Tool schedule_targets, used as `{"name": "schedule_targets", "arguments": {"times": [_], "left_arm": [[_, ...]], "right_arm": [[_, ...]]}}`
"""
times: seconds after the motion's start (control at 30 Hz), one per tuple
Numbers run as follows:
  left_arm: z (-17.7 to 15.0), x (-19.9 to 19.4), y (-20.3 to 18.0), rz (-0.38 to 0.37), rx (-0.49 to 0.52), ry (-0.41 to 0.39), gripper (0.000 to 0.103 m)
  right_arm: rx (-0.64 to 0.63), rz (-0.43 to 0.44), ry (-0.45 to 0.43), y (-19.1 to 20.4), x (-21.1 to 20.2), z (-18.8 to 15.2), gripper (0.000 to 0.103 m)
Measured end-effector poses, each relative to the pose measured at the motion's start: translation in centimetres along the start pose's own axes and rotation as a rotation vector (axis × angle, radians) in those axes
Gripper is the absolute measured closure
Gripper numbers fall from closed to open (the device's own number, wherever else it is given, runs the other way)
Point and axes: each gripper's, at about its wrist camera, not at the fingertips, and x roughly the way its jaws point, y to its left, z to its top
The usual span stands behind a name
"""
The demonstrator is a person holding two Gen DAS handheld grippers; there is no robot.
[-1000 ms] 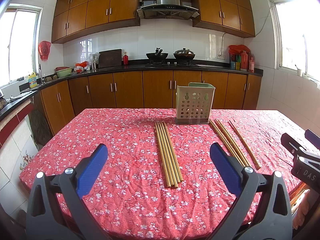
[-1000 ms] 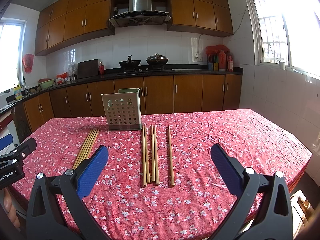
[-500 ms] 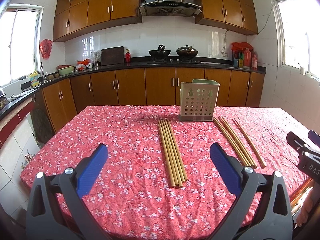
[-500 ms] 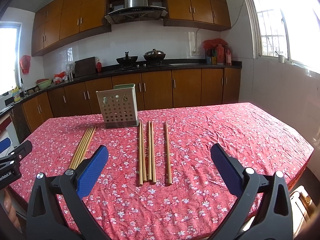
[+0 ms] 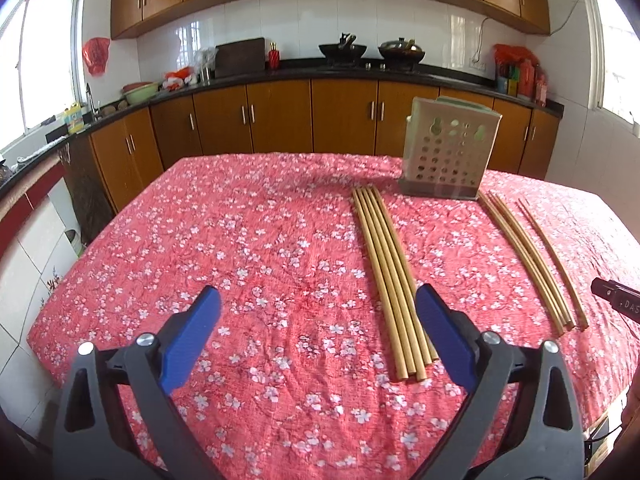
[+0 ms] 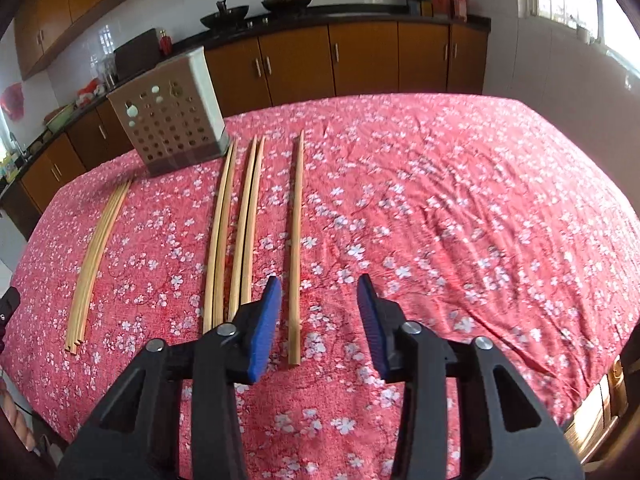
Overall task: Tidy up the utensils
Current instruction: 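Grasp a single bamboo chopstick with the right gripper while the left gripper grasps another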
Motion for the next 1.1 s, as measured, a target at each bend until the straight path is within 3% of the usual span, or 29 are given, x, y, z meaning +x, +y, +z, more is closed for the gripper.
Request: {"name": "schedule_targets", "arguments": {"times": [0.13,0.3,0.7,0.9,1.1], "left_arm": [[0.0,2.3,0.0,-0.035,-0.005,0.064,0.028],[0.2,4.1,-0.7,-0.091,0.008,0.115,0.045],[0.6,8.2,-2.1,-0.202,0.034,0.24,0.075],[0.9,9.3,-2.6,-0.153,0.091,0.259,0.092],[2.2,11.0,0.2,-0.059,0.055,0.263,0.093]], "right_arm": [[-0.009,0.023,0.073,0.7,2.2,0.2,0.078],[-0.063,-0.021,0.054,1.3,2.1,-0.1,0.095],[-0.048,-0.054,0.05,1.0,1.3,0.4,0.095],[-0.067,-0.061,0.054,0.4,3.5,1.8,0.095],[-0.05,-0.078,0.05,0.3,4.9,2.7,0.095]]}}
